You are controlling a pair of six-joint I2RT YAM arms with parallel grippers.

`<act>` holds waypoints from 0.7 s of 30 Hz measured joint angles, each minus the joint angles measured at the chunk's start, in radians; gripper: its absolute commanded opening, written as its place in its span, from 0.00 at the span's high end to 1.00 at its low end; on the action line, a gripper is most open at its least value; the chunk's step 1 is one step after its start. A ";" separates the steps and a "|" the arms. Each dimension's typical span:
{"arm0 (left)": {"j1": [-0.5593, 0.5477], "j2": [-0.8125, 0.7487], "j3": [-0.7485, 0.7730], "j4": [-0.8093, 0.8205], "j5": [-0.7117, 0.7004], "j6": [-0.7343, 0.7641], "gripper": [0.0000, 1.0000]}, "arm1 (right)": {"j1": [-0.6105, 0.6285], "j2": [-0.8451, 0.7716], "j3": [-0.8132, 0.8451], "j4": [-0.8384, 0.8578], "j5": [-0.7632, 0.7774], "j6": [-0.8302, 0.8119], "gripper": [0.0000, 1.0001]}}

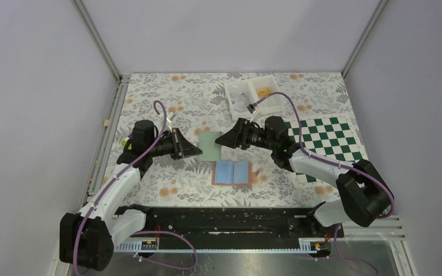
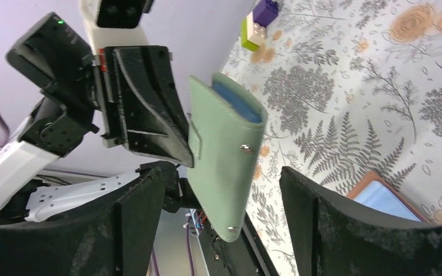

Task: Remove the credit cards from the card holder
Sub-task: Open the card holder.

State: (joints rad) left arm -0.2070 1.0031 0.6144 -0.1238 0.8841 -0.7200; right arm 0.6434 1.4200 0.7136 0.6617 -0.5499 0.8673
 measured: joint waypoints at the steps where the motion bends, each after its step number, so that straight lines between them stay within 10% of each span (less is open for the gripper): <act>1: -0.002 0.000 0.000 0.003 0.003 -0.003 1.00 | 0.000 0.000 0.000 -0.014 0.010 -0.005 0.20; 10: -0.016 0.000 0.008 0.031 0.011 -0.035 1.00 | 0.023 0.005 0.000 -0.009 0.005 0.011 0.42; 15: -0.023 0.000 0.010 0.053 0.011 -0.065 1.00 | 0.064 0.008 -0.007 0.033 0.007 0.015 0.94; 21: -0.028 0.003 0.061 -0.047 -0.024 -0.035 0.49 | 0.075 -0.027 -0.073 0.107 0.024 -0.045 1.00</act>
State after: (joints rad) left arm -0.2352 1.0065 0.6754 -0.1707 0.8600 -0.7551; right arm 0.7185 1.3926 0.6403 0.7689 -0.5262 0.8219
